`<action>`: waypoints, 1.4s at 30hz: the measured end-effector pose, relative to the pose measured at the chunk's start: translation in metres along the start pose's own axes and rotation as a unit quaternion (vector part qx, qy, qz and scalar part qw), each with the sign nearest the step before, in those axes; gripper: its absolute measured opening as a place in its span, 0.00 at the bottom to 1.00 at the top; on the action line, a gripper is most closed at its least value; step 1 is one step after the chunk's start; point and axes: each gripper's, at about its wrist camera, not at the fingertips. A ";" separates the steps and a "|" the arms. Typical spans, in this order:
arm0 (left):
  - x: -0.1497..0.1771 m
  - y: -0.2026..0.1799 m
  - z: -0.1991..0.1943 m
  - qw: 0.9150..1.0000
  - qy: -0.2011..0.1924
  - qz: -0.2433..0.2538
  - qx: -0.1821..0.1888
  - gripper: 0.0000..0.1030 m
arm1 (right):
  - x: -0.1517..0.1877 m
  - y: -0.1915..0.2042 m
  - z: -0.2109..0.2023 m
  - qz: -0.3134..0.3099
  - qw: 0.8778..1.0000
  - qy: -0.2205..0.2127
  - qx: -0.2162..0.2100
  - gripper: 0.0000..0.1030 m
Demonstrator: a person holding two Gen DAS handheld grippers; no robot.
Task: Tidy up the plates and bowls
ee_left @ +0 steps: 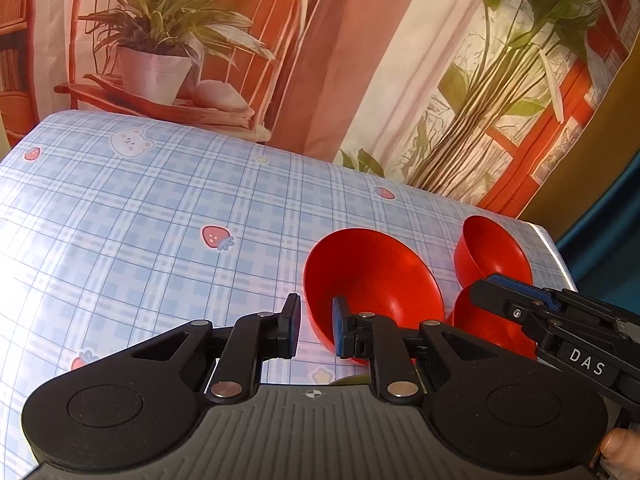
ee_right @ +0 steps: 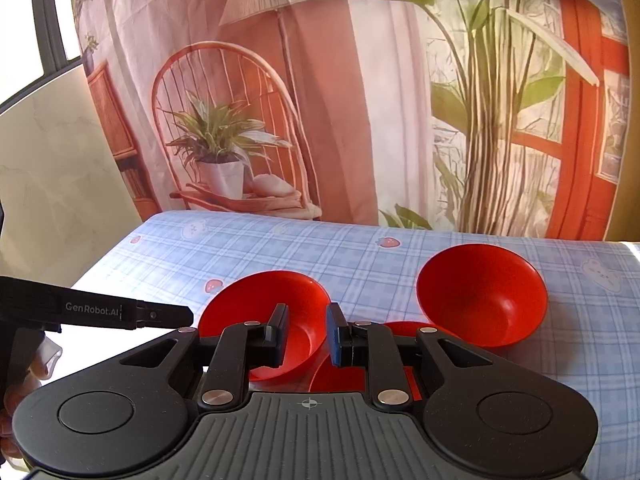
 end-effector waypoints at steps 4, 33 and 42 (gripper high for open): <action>-0.002 0.001 0.009 1.000 0.002 0.009 0.003 0.17 | -0.002 -0.005 0.025 0.011 1.000 0.015 -0.009 0.19; -0.004 -0.012 -0.015 1.000 -0.006 0.009 0.026 0.17 | -0.003 -0.001 0.012 0.026 1.000 -0.003 -0.004 0.09; 0.009 -0.040 -0.042 0.999 -0.011 0.041 0.015 0.17 | 0.003 -0.003 -0.031 0.048 0.998 -0.030 -0.005 0.09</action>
Point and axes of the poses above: each gripper's, at about its wrist camera, not at the fingertips, and z roughly the way its jaws point, y to its left, x to its underside, and after that the axes turned 10 degrees about -z, right-handed
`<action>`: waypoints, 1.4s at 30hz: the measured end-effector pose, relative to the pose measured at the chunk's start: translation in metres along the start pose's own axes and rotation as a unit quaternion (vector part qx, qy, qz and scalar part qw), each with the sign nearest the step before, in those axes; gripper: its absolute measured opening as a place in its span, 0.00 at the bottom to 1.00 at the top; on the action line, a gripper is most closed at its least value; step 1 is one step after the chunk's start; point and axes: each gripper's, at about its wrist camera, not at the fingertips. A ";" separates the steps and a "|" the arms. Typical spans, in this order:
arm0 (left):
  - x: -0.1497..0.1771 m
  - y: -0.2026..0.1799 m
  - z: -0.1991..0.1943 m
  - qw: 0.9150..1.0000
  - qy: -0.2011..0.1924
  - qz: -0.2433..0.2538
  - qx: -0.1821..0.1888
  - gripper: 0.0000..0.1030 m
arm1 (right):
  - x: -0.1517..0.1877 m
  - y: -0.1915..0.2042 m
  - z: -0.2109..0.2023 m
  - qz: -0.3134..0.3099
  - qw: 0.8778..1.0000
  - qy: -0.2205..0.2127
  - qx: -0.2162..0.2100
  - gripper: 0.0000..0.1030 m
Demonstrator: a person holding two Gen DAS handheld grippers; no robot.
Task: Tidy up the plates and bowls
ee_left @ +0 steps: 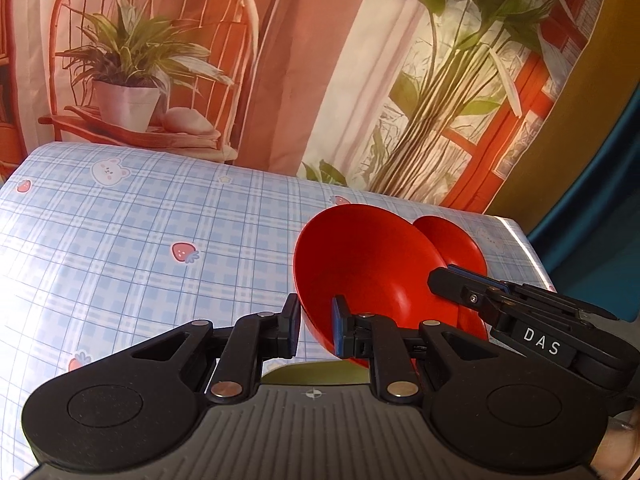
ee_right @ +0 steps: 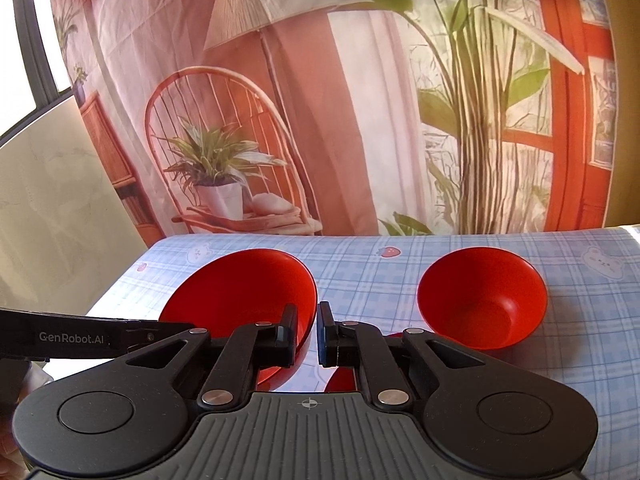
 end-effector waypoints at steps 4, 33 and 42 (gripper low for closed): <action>0.008 -0.013 -0.004 1.000 0.006 0.012 0.001 0.17 | 0.007 -0.007 -0.022 0.008 1.000 -0.006 0.004 0.09; 0.038 -0.064 0.039 0.997 0.047 0.060 -0.012 0.17 | 0.051 -0.070 -0.045 0.064 0.998 -0.001 0.015 0.09; 0.038 -0.072 0.051 0.996 0.053 0.073 -0.009 0.17 | 0.053 -0.079 -0.044 0.062 0.998 -0.007 0.029 0.09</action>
Point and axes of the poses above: each gripper's, at about its wrist camera, not at the fingertips, and z roughly the way its jaws point, y to its left, x to its underside, and after that the axes turned 10 degrees about -z, right-handed
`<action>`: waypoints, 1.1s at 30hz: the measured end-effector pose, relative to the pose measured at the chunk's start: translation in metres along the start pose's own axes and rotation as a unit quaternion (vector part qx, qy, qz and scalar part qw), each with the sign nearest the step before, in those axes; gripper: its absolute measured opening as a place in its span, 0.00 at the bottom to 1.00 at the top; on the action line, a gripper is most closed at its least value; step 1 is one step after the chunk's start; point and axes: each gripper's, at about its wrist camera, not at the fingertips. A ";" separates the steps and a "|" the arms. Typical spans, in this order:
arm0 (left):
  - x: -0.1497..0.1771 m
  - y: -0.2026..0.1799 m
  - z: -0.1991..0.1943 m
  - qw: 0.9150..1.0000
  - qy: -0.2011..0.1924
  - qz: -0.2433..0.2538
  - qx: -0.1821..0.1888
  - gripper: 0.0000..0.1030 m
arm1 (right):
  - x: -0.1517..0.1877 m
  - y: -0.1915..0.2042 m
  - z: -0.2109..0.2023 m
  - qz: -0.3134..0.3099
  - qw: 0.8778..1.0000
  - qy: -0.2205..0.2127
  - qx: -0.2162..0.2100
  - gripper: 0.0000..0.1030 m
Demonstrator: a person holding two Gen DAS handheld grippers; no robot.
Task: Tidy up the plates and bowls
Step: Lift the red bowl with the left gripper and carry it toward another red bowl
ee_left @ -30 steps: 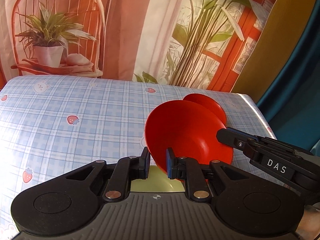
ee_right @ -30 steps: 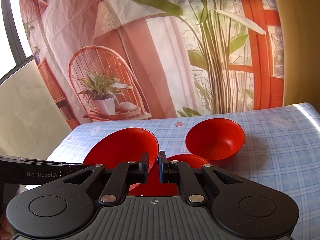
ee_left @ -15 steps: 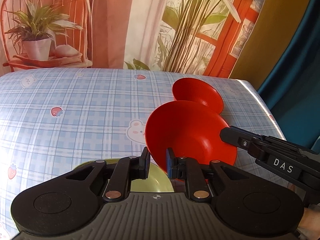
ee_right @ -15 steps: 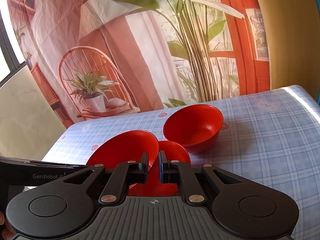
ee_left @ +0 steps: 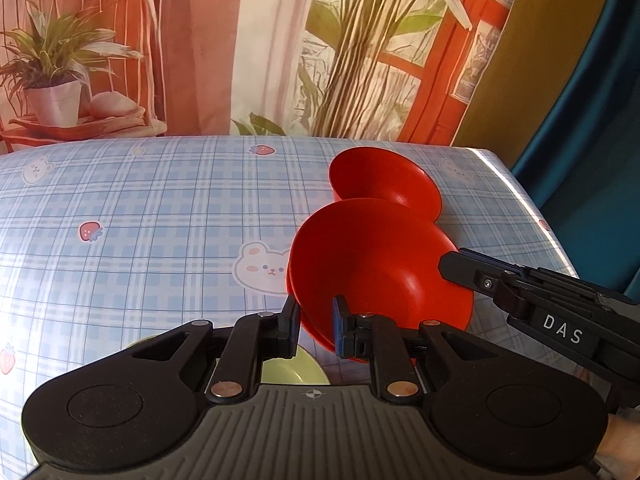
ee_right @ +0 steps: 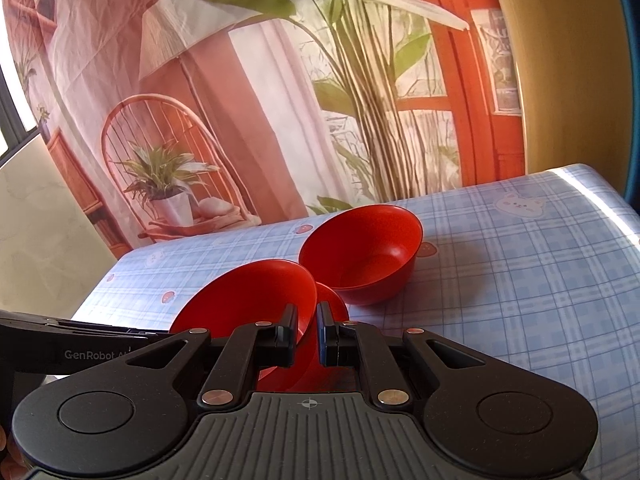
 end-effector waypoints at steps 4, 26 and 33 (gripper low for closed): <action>-0.001 -0.004 0.006 1.000 0.001 0.009 -0.002 0.17 | 0.002 -0.003 0.002 -0.007 1.000 -0.002 0.008 0.09; -0.003 -0.003 0.018 0.999 0.006 0.039 -0.021 0.17 | 0.008 -0.006 0.012 -0.016 1.000 -0.006 0.007 0.09; -0.004 -0.004 0.018 0.999 0.008 0.040 -0.019 0.17 | 0.011 -0.007 0.013 -0.018 1.000 -0.005 0.009 0.10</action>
Point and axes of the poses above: each gripper's, at about its wrist camera, not at the fingertips, and z roughly the way its jaws point, y to its left, x to its underside, and after that the axes turned 10 degrees about -z, right-handed
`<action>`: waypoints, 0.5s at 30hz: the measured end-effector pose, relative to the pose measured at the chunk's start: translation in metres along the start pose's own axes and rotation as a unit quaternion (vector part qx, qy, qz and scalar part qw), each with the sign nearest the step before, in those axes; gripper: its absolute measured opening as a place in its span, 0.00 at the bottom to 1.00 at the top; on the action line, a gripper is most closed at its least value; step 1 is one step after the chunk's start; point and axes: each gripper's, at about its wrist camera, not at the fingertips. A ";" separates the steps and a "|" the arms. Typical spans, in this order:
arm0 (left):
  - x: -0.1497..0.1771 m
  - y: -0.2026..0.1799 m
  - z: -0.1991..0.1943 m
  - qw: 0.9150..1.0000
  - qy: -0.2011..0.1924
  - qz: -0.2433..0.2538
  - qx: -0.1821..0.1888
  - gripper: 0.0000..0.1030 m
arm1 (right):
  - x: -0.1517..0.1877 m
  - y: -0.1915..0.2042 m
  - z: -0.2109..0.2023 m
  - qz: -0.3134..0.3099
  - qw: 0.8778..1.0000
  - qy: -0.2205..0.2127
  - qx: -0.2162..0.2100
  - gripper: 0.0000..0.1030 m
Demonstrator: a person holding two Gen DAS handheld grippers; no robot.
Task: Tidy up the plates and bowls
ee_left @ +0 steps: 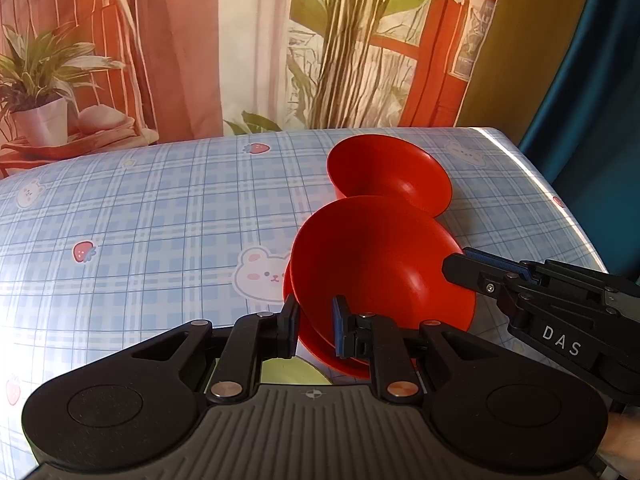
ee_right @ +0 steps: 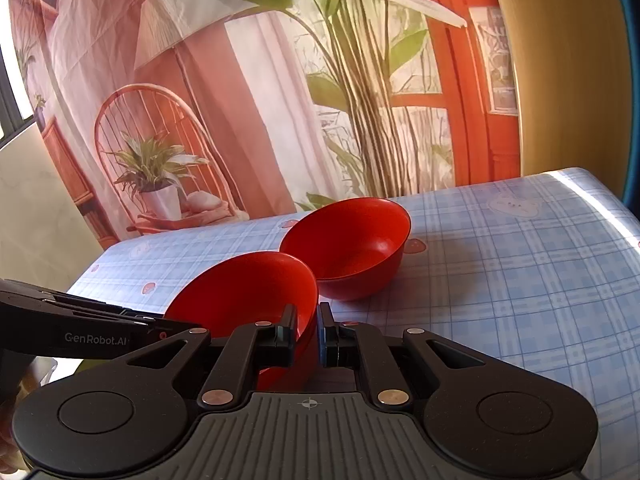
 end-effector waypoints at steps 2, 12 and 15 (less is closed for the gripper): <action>-0.001 0.001 0.000 1.000 0.003 -0.006 0.003 0.20 | 0.001 0.000 0.000 0.001 1.000 0.000 -0.002 0.10; -0.008 0.006 -0.001 1.000 0.002 -0.009 0.007 0.36 | 0.003 -0.007 -0.004 0.005 1.000 -0.007 -0.007 0.11; -0.015 0.005 0.000 1.000 -0.004 -0.009 0.010 0.36 | -0.001 -0.011 -0.006 0.010 1.000 -0.018 -0.009 0.11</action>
Point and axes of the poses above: each gripper's, at about its wrist camera, not at the fingertips, and z roughly the way its jaws point, y to its left, x to its underside, and after that the axes turned 10 degrees about -z, right-handed
